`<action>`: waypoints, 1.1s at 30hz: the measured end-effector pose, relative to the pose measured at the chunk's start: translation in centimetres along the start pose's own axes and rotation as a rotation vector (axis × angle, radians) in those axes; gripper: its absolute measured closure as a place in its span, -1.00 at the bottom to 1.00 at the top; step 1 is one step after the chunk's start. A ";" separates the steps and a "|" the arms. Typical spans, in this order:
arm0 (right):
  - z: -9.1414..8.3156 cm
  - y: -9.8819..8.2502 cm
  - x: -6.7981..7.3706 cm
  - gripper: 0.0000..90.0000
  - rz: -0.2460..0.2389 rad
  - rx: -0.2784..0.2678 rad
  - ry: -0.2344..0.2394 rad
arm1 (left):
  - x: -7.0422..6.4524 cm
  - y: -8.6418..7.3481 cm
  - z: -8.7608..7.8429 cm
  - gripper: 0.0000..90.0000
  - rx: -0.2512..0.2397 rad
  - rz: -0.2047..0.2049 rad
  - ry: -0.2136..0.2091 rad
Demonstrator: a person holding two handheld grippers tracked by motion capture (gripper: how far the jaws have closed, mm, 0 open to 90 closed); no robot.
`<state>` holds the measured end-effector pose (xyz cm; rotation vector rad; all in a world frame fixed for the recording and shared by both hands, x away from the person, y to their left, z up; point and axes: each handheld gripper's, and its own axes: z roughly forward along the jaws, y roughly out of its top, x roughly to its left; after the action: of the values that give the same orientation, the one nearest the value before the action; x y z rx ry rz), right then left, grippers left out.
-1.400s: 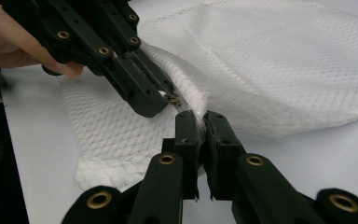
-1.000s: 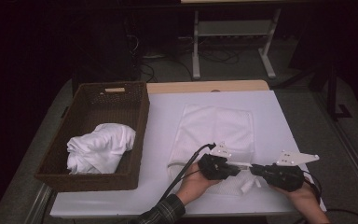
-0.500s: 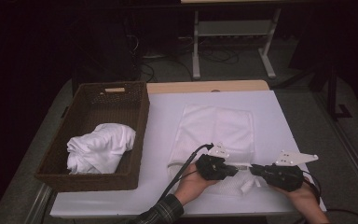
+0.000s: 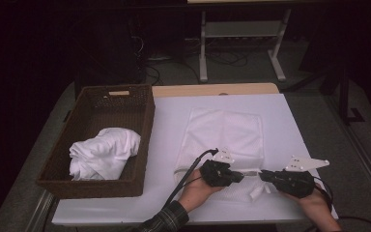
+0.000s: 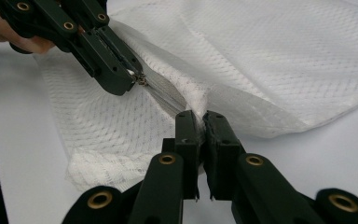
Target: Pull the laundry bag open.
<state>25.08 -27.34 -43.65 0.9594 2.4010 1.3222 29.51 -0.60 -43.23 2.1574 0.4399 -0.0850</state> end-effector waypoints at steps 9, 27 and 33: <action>0.1 0.0 0.0 0.86 -0.011 0.008 -0.006 | 0.2 -0.4 -0.7 0.92 0.002 -0.014 0.004; 0.1 0.0 0.0 0.87 -0.008 0.008 0.002 | 0.3 -0.7 -1.9 0.92 0.000 -0.017 0.023; 0.1 0.0 -0.1 0.87 -0.001 0.007 -0.003 | 0.6 -1.0 -2.4 0.92 -0.004 -0.028 0.027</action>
<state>25.16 -27.34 -43.73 0.9609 2.4054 1.3122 29.49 2.03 -42.73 2.1514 0.4858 -0.0704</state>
